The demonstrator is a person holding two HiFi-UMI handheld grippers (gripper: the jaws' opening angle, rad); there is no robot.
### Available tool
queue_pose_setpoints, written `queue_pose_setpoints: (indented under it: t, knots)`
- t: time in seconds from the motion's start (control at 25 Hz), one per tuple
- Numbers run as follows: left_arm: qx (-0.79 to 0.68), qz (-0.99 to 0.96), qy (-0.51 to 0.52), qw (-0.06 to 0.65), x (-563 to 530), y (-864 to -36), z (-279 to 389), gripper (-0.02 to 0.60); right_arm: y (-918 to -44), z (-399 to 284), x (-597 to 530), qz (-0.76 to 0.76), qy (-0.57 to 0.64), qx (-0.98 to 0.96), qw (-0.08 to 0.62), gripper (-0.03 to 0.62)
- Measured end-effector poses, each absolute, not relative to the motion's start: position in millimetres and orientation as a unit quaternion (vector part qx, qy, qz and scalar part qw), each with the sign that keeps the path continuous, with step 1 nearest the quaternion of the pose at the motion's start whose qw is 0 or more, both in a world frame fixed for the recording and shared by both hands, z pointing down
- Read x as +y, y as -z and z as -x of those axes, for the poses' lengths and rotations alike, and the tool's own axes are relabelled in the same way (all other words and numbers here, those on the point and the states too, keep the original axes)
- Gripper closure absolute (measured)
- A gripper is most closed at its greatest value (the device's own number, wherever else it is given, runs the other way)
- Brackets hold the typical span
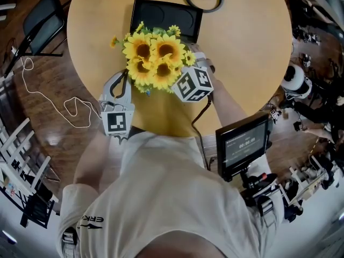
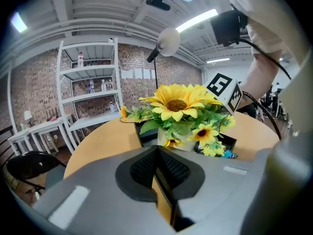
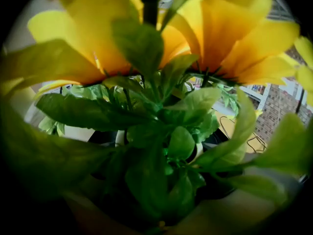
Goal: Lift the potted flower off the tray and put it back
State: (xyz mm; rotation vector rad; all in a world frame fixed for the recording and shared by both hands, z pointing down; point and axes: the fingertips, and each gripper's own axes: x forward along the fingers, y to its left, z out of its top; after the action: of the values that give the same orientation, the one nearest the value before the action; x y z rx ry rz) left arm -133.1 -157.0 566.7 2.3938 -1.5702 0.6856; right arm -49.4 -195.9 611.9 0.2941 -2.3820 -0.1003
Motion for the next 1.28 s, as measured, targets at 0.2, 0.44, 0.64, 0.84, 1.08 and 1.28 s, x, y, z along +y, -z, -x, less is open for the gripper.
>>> queue_pose_setpoints:
  t: [0.2, 0.44, 0.64, 0.84, 1.08, 1.28]
  knots:
    - [-0.524, -0.815, -0.229, 0.093, -154.1, -564.8, 137.0, 0.58, -604.4, 50.3, -197.2, -0.147, 0.031, -0.929, 0.338, 0.071]
    - [-0.52, -0.82, -0.224, 0.085, -157.9, -552.8, 142.5, 0.58, -579.2, 51.9, -204.0, -0.189, 0.03, -0.93, 0.315, 0.071]
    - [-0.511, -0.829, -0.216, 0.07, -160.8, -538.6, 144.8, 0.58, -552.3, 50.5, -202.2, -0.218, 0.022, -0.929, 0.299, 0.071]
    - [-0.5, -0.84, -0.203, 0.054, -166.1, -528.0, 135.1, 0.58, -529.5, 38.0, -197.9, -0.25, 0.017, -0.927, 0.28, 0.071]
    - [-0.495, -0.846, -0.193, 0.031, -137.0, -502.7, 80.9, 0.58, -494.5, -21.8, -157.9, -0.275, 0.029, -0.925, 0.259, 0.071]
    - [-0.499, -0.847, -0.183, 0.021, -104.7, -487.4, 59.8, 0.58, -469.6, -43.1, -121.1, -0.279, 0.027, -0.929, 0.241, 0.071]
